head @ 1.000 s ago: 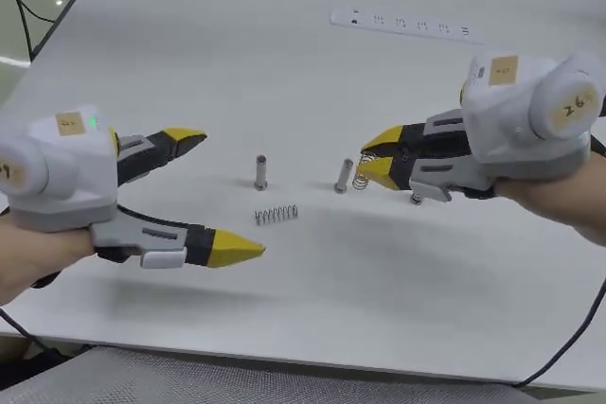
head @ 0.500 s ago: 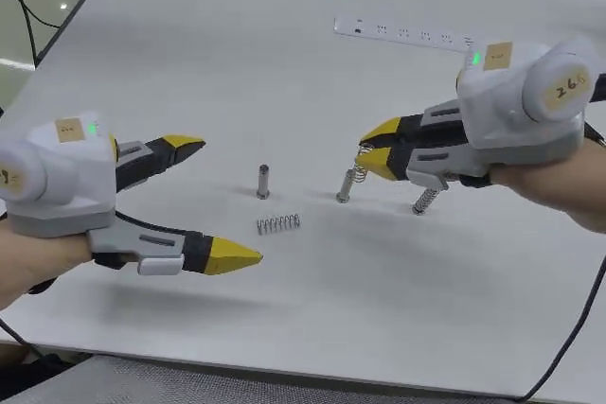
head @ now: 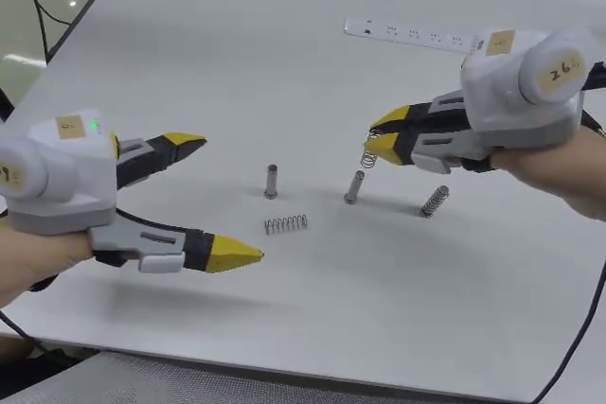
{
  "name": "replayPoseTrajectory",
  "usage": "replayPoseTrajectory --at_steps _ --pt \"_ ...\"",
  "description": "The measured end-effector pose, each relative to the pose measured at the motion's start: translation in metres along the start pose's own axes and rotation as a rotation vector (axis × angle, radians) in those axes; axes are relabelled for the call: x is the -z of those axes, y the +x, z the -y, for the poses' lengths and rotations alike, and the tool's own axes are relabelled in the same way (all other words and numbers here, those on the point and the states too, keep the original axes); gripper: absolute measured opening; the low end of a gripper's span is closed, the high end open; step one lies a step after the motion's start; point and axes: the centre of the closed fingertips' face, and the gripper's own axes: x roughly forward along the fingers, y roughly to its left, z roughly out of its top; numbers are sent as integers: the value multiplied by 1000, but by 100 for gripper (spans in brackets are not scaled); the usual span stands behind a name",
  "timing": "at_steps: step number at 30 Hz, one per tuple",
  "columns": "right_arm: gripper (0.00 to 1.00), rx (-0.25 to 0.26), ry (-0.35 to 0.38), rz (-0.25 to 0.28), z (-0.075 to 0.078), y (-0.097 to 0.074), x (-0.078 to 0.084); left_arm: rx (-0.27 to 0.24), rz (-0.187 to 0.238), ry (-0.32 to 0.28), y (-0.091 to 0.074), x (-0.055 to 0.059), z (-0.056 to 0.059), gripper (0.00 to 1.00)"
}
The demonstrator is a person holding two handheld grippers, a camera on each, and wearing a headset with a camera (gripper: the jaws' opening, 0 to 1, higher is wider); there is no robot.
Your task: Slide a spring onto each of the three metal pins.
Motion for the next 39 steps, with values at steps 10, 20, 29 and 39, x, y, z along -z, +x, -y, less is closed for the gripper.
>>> replayPoseTrajectory --at_steps 10,20,29,39 --pt "7 0 38 -3 1 6 5 -4 -2 -7 -3 2 -1 98" --pt "7 -1 45 -13 0 11 10 -5 -7 -13 -4 6 -2 98" --pt "7 -1 56 -16 0 15 13 -7 -7 -17 -4 6 -2 98" --pt "7 -4 69 -21 -2 20 19 -14 -7 -26 -5 9 -3 98"
